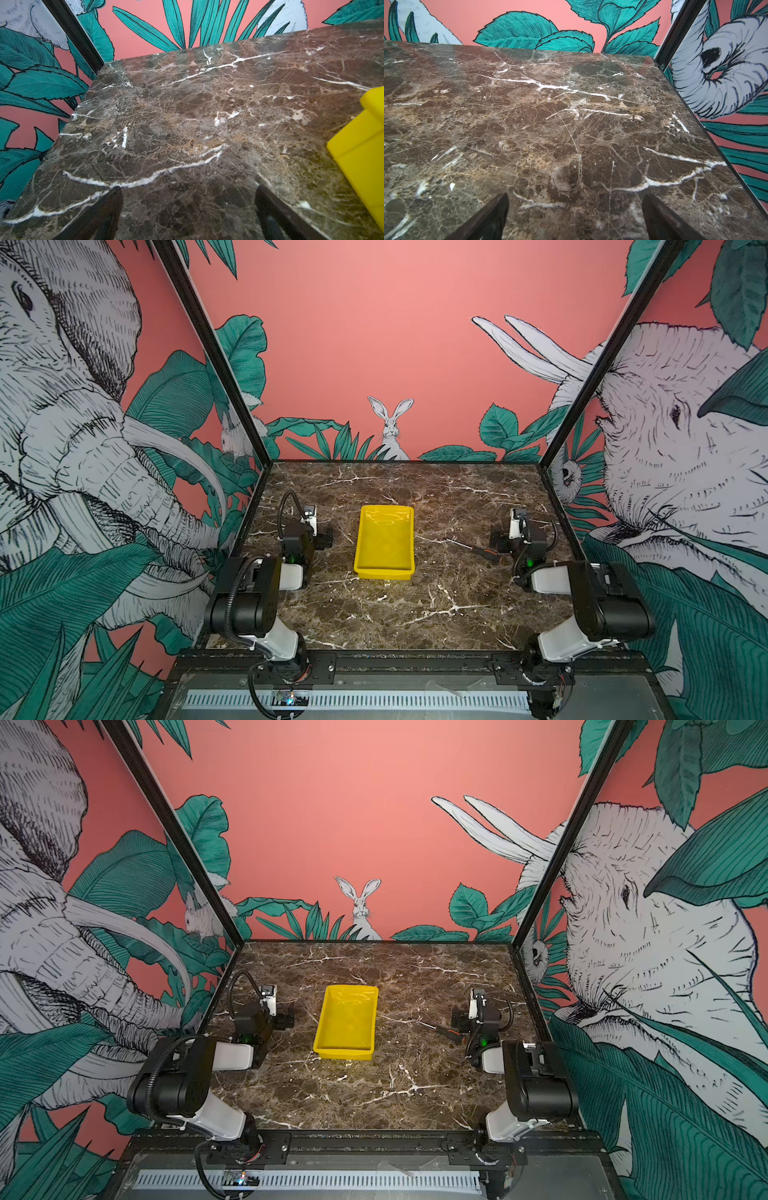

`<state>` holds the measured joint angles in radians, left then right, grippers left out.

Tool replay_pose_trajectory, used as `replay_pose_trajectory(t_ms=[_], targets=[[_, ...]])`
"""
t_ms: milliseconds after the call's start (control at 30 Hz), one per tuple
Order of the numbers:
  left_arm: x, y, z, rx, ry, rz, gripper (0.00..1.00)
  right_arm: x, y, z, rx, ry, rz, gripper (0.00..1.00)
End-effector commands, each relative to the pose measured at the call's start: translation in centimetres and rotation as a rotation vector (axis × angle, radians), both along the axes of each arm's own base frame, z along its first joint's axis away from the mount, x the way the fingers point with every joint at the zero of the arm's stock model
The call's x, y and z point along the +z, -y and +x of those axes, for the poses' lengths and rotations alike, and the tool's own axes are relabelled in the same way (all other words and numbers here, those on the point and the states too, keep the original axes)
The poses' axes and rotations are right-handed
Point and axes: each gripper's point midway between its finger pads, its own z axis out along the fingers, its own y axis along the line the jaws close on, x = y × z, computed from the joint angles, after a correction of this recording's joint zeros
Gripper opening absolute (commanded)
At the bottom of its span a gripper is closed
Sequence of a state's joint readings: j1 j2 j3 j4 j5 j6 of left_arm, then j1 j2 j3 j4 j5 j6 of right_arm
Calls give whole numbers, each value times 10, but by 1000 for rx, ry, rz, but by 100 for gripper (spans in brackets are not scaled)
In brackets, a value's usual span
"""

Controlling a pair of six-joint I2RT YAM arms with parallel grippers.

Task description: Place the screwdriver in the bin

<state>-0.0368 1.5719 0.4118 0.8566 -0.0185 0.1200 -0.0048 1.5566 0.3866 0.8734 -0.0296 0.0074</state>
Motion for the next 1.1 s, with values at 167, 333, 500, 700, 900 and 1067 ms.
replay_pose_trajectory(t_ms=[167, 333, 500, 700, 900, 1067], targets=[[10, 3, 2, -17, 24, -6, 100, 13, 0, 6, -4, 44, -13, 99], [10, 3, 2, -18, 27, -6, 100, 13, 1, 6, -5, 43, -14, 99], [10, 2, 2, -10, 25, -9, 100, 12, 0, 6, -4, 41, -14, 99], [10, 0, 2, 0, 25, -10, 100, 13, 1, 6, -5, 42, -13, 99], [10, 0, 3, 0, 27, -10, 100, 13, 0, 6, -3, 43, -13, 99], [25, 1, 8, -6, 2, -7, 100, 13, 0, 6, -1, 45, -12, 99]])
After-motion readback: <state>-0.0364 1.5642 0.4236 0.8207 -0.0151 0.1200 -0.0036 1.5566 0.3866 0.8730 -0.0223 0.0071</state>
